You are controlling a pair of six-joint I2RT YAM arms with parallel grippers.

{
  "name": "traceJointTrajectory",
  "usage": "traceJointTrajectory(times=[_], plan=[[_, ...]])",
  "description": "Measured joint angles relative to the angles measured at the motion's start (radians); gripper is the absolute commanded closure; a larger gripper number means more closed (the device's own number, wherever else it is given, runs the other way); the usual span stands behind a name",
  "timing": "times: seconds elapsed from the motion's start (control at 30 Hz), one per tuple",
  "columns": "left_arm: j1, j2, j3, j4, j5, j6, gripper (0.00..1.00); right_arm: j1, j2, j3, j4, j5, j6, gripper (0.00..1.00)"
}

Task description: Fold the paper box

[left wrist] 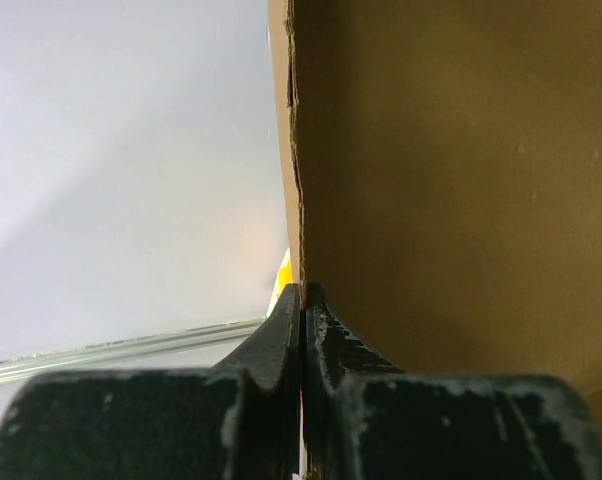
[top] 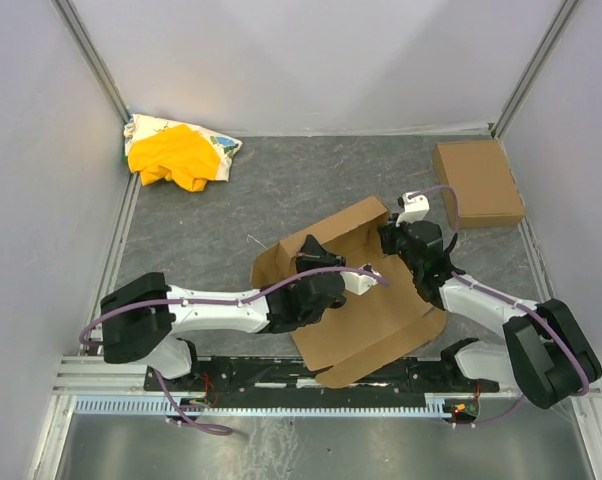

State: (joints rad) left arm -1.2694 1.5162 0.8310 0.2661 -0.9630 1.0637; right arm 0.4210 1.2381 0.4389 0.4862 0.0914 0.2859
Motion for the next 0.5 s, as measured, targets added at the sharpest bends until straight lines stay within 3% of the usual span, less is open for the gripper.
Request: traceJointTrajectory(times=[0.5], plan=[[-0.003,0.021,0.000,0.082,-0.004,0.053,0.97,0.071,0.001,-0.021,0.024,0.228,0.006,0.80]])
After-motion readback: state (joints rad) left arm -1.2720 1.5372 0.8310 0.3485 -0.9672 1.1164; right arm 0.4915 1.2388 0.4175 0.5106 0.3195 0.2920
